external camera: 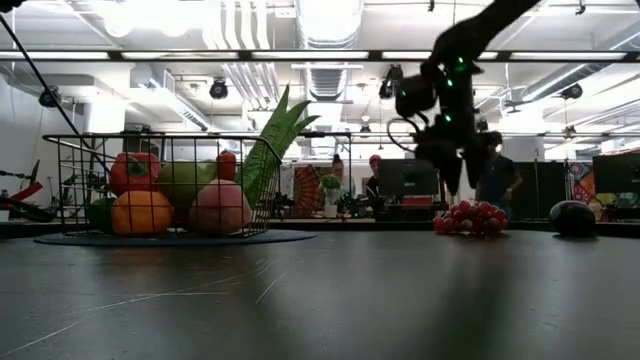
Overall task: Build produce basket
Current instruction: Put the red grapes into the wire basket
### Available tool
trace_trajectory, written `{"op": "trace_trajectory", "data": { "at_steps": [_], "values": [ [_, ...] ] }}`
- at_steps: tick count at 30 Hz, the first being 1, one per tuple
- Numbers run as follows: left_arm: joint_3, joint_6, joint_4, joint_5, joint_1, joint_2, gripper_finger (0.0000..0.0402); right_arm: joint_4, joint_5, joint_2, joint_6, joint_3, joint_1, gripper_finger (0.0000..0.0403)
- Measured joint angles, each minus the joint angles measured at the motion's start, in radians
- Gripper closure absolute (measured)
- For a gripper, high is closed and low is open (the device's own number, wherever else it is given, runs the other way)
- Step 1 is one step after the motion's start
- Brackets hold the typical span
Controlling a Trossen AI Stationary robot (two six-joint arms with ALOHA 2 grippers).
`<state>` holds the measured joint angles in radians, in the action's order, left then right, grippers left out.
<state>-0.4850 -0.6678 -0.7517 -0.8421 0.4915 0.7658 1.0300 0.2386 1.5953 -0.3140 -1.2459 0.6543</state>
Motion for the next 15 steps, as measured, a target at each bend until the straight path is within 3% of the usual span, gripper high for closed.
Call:
{"op": "trace_trajectory", "data": {
  "at_steps": [15],
  "values": [
    [0.0,-0.003,0.0,0.0,0.0,0.0,0.0079,-0.082,-0.003,0.002,0.042,0.129,0.094,0.0178]
  ]
}}
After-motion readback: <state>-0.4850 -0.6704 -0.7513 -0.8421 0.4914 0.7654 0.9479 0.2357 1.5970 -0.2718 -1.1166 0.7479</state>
